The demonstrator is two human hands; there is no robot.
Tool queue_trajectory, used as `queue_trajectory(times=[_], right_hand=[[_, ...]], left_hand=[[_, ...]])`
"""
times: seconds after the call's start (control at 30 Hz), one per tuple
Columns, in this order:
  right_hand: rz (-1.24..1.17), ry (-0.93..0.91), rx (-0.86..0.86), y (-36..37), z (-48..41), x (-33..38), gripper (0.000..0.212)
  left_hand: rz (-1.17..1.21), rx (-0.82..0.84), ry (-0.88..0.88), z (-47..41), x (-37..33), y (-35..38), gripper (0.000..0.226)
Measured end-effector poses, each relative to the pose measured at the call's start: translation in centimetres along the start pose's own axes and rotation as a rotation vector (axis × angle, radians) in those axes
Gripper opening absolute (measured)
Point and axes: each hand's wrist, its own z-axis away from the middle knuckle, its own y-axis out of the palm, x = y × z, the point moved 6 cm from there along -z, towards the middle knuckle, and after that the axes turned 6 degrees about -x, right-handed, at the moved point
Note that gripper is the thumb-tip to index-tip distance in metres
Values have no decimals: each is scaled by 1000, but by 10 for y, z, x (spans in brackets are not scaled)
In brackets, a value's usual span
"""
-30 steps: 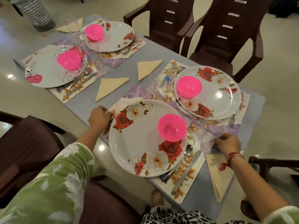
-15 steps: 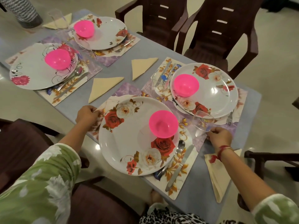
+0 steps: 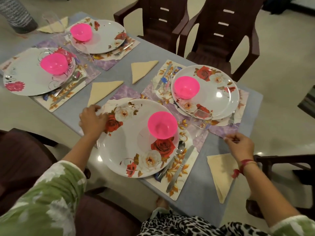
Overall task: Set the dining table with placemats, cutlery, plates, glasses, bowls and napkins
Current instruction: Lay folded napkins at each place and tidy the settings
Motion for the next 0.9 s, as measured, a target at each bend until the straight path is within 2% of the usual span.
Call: queue_trajectory(times=[0.1, 0.2, 0.33, 0.43, 0.53, 0.67, 0.9], right_hand=[[-17, -7, 141, 14, 13, 0, 7], [-87, -55, 217, 26, 29, 11, 10], [-35, -73, 59, 4, 33, -5, 21], [40, 50, -82, -25, 29, -35, 37], [54, 196, -49, -34, 28, -67, 49], [-69, 200, 11, -28, 31, -78, 39], [7, 150, 41, -13, 37, -66, 29]], left_hand=[[32, 47, -32, 21, -7, 0, 36], [101, 66, 56, 47, -28, 1, 33], [176, 80, 161, 82, -64, 12, 35], [222, 127, 272, 105, -88, 28, 37], [233, 200, 366, 127, -113, 44, 45], [258, 214, 469, 144, -141, 55, 47], [268, 196, 511, 155, -157, 53, 39]])
